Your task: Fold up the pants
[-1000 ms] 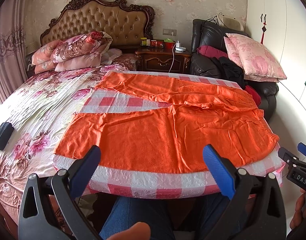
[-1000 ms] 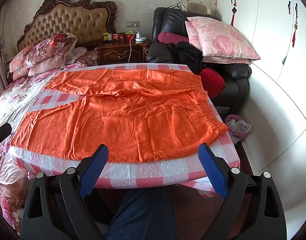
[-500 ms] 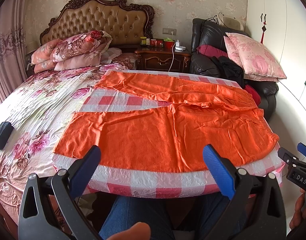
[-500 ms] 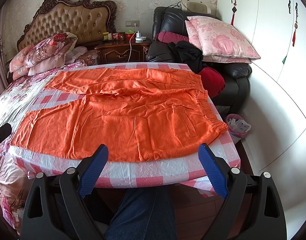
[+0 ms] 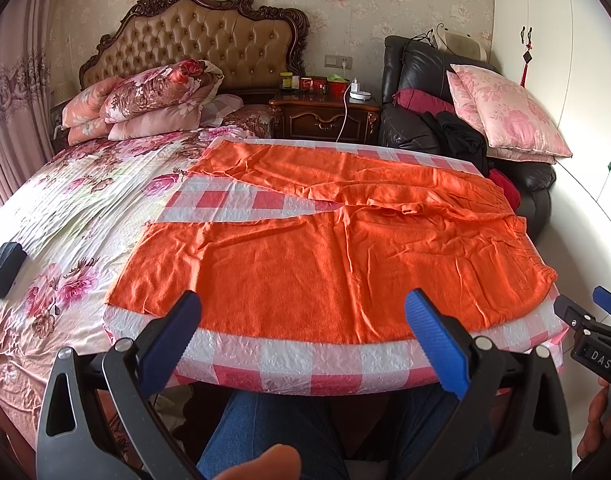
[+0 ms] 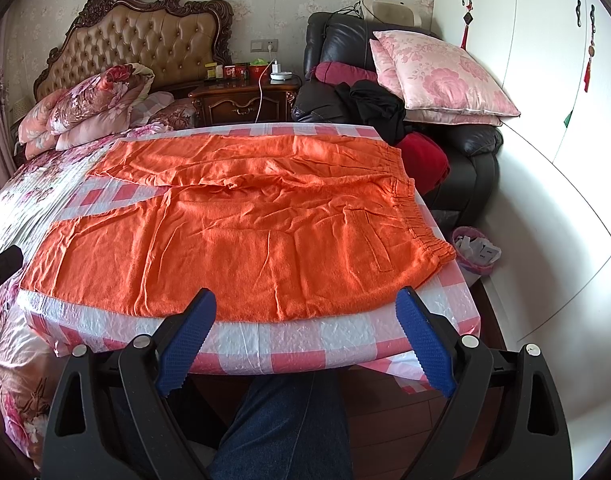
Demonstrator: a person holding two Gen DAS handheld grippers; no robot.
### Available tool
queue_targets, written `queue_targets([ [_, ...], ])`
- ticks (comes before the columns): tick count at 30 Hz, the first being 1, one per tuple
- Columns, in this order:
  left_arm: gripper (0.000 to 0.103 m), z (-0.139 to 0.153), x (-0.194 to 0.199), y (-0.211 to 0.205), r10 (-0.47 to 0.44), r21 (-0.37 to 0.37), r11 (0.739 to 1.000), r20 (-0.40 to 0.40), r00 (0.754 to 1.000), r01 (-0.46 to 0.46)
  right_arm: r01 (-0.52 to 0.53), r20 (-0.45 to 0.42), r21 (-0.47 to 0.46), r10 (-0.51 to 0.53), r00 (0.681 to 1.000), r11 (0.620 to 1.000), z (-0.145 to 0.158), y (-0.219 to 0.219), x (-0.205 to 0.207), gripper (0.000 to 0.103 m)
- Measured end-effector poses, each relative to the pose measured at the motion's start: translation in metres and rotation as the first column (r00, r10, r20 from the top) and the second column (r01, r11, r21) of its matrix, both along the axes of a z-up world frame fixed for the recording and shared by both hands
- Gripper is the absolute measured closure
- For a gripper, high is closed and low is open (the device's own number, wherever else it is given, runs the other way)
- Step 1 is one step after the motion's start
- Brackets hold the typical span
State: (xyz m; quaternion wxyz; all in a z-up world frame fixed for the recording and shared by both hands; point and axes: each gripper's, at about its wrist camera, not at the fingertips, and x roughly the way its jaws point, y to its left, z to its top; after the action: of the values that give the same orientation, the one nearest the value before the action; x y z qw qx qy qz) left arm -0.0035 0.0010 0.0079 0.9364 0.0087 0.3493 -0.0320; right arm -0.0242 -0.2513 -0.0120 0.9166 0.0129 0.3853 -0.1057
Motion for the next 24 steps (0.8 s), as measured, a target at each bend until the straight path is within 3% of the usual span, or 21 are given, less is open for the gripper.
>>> queue_targets([
  [18, 0.001, -0.014, -0.004, 0.001, -0.007, 0.000, 1.000, -0.011, 1.000, 0.007, 0.003, -0.009, 0.007, -0.003, 1.000, 1.000, -0.005, -0.001, -0.002, 0.015],
  [24, 0.001, -0.041, 0.007, -0.003, -0.062, -0.046, 0.997, -0.073, 0.995, 0.059, -0.015, -0.057, 0.123, 0.022, 0.998, 0.992, -0.033, -0.026, 0.014, 0.015],
])
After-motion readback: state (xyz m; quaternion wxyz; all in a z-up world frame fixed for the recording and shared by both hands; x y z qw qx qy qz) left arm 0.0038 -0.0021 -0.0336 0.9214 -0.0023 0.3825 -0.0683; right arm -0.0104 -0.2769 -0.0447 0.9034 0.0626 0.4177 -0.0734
